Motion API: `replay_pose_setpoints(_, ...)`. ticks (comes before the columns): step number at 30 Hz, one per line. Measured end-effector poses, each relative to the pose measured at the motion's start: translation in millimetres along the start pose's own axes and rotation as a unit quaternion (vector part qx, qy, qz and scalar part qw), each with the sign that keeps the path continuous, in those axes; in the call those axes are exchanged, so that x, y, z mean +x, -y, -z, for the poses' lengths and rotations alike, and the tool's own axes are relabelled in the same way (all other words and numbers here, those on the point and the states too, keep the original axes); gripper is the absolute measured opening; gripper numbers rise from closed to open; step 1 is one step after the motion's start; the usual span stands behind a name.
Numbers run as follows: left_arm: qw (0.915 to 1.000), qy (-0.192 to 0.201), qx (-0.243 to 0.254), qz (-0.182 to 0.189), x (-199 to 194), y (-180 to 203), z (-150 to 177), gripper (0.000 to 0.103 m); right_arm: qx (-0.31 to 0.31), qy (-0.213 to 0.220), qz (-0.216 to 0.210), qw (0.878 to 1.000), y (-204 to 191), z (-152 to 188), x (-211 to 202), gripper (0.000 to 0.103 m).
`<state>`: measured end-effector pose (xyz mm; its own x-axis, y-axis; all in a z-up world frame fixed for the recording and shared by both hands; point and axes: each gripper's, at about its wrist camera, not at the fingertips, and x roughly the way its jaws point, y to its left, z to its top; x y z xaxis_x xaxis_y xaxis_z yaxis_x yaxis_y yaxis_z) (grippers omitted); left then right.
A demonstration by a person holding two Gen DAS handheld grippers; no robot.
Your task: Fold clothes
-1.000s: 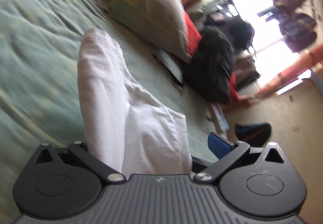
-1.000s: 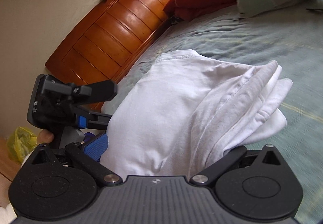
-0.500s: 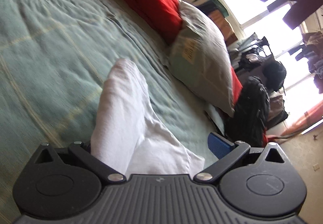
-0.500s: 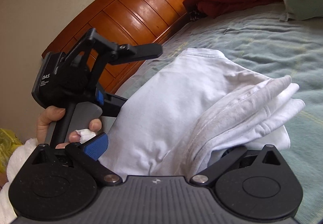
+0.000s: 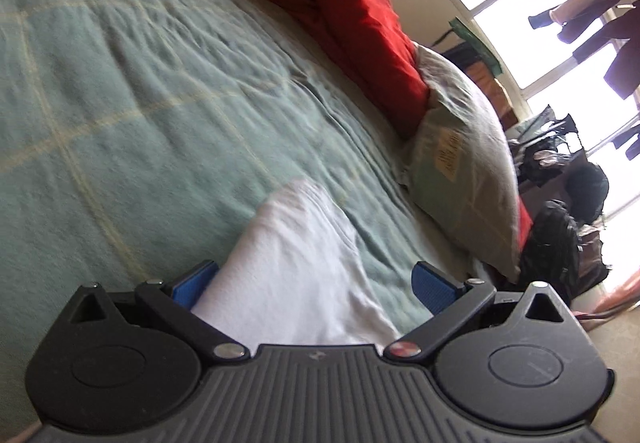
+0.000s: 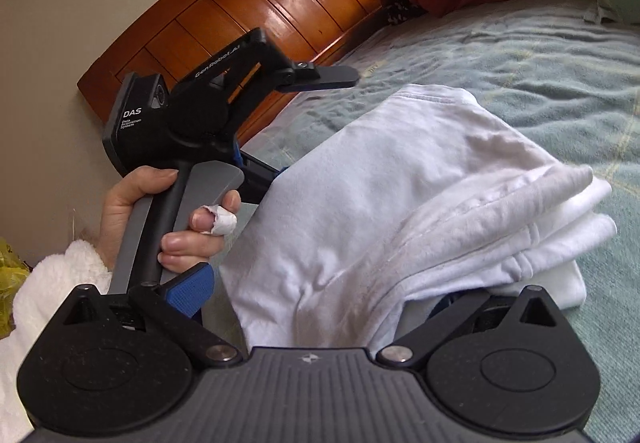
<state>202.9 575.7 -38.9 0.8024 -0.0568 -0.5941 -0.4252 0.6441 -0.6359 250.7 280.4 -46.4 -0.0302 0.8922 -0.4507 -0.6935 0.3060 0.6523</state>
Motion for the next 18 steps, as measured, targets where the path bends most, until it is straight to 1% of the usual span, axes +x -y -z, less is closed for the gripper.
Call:
replay_pose_setpoints(2, 0.9996, 0.026, 0.010, -0.009, -15, 1, 0, 0.101, 0.026, -0.011, -0.006, 1.000, 10, 2, -3, 0.103)
replay_pose_setpoints(4, 0.9993, 0.033, 0.015, 0.007, -27, 1, 4, 0.102, 0.070, -0.018, -0.006, 0.997, 29, 2, -5, 0.103)
replay_pose_setpoints(6, 0.9991, 0.016, 0.022, 0.033, -29, 2, 15, 0.102, 0.122, -0.003, -0.010, 0.993, 49, 6, -17, 0.103)
replay_pose_setpoints(7, 0.9987, 0.006, 0.026, 0.043, -28, 2, 21, 0.102, 0.149, 0.016, -0.017, 0.989, 60, 7, -23, 0.103)
replay_pose_setpoints(10, 0.9972, -0.023, 0.030, 0.064, -18, 0, 41, 0.102, 0.235, 0.068, -0.044, 0.969, 90, 6, -32, 0.103)
replay_pose_setpoints(11, 0.9967, -0.034, 0.025, 0.069, -13, -3, 47, 0.102, 0.257, 0.077, -0.053, 0.962, 96, 3, -31, 0.103)
replay_pose_setpoints(12, 0.9964, -0.043, 0.018, 0.070, -10, -6, 53, 0.102, 0.266, 0.083, -0.057, 0.959, 99, -1, -30, 0.103)
replay_pose_setpoints(15, 0.9964, -0.046, 0.022, 0.068, -8, -9, 66, 0.102, 0.262, 0.092, -0.048, 0.959, 100, -17, -31, 0.103)
replay_pose_setpoints(16, 0.9962, -0.046, 0.024, 0.070, -10, -9, 68, 0.102, 0.255, 0.098, -0.040, 0.961, 99, -21, -33, 0.103)
replay_pose_setpoints(18, 0.9957, -0.044, 0.029, 0.076, -17, -7, 70, 0.102, 0.214, 0.120, -0.001, 0.969, 91, -27, -46, 0.103)
